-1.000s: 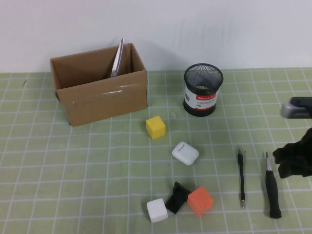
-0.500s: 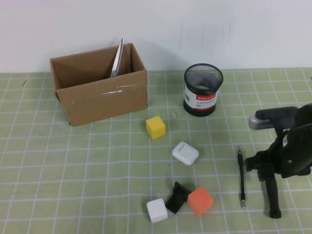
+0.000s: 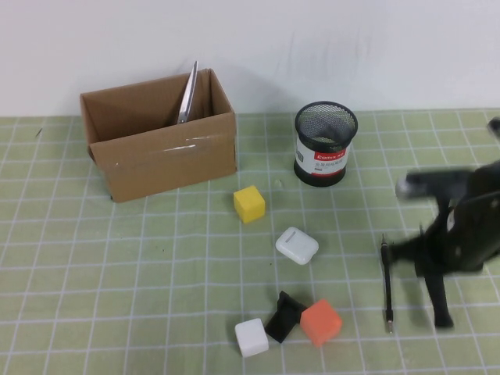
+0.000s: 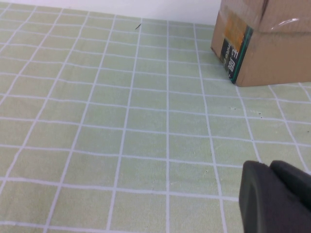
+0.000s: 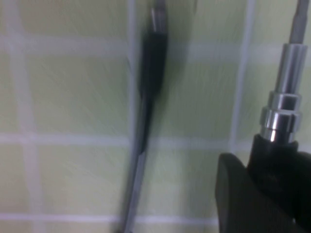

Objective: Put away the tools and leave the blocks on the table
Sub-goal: Pick up the black Screwdriver from the table, then place the picked object into the round holder

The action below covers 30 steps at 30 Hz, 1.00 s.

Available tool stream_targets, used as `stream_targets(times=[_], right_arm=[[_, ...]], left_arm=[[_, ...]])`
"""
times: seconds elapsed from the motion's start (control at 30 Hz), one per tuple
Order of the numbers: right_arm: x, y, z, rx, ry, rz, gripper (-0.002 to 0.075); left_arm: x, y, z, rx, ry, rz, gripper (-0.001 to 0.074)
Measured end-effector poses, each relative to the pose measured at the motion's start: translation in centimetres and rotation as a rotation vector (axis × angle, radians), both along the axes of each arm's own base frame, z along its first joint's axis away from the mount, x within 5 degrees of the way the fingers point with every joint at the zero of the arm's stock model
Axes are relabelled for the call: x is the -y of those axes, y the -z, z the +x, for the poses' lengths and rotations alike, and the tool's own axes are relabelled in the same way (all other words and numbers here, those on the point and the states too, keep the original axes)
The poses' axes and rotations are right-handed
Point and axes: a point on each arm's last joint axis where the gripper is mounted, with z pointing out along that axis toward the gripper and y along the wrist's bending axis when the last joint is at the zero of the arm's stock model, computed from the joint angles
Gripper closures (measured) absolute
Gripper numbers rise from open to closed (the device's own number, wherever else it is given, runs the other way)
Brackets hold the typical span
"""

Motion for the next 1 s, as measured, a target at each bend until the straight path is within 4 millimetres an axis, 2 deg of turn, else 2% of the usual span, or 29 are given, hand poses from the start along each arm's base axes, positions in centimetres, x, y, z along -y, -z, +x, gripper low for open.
stream_targets(times=[0.1, 0.17, 0.27, 0.37, 0.43, 0.5, 0.63, 0.8, 1.0], right_arm=[[-0.1, -4.3, 0.6, 0.16, -0.011, 0.047, 0.0579], [-0.3, -7.8, 1.0, 0.317, -0.02, 0.102, 0.0579], [-0.6, -11.9, 1.5, 0.563, -0.043, 0.195, 0.0579], [-1.2, -14.3, 2.2, 0.792, -0.072, 0.294, 0.0579], [-1.7, -14.9, 2.8, 0.897, -0.09, 0.343, 0.0579], [-2.4, -14.9, 3.5, 0.98, -0.114, 0.387, 0.0579], [-4.3, -13.6, 5.2, 1.129, -0.202, 0.454, 0.0579], [-6.1, -10.4, 7.0, 1.23, -0.328, 0.485, 0.058], [-7.0, -5.6, 9.4, 1.228, -0.375, 0.42, 0.0574]], left_arm=[[0.0, 0.0, 0.0, 0.0, 0.0, 0.001, 0.0736], [0.0, 0.0, 0.0, 0.0, 0.0, 0.001, 0.0736], [0.0, 0.0, 0.0, 0.0, 0.001, 0.002, 0.0736], [0.0, 0.0, 0.0, 0.0, 0.001, 0.002, 0.0736], [0.0, 0.0, 0.0, 0.0, 0.001, 0.002, 0.0736], [0.0, 0.0, 0.0, 0.0, 0.001, 0.002, 0.0736], [0.0, 0.0, 0.0, 0.0, 0.001, 0.002, 0.0736], [0.0, 0.0, 0.0, 0.0, 0.001, 0.002, 0.0736], [0.0, 0.0, 0.0, 0.0, 0.001, 0.002, 0.0736]])
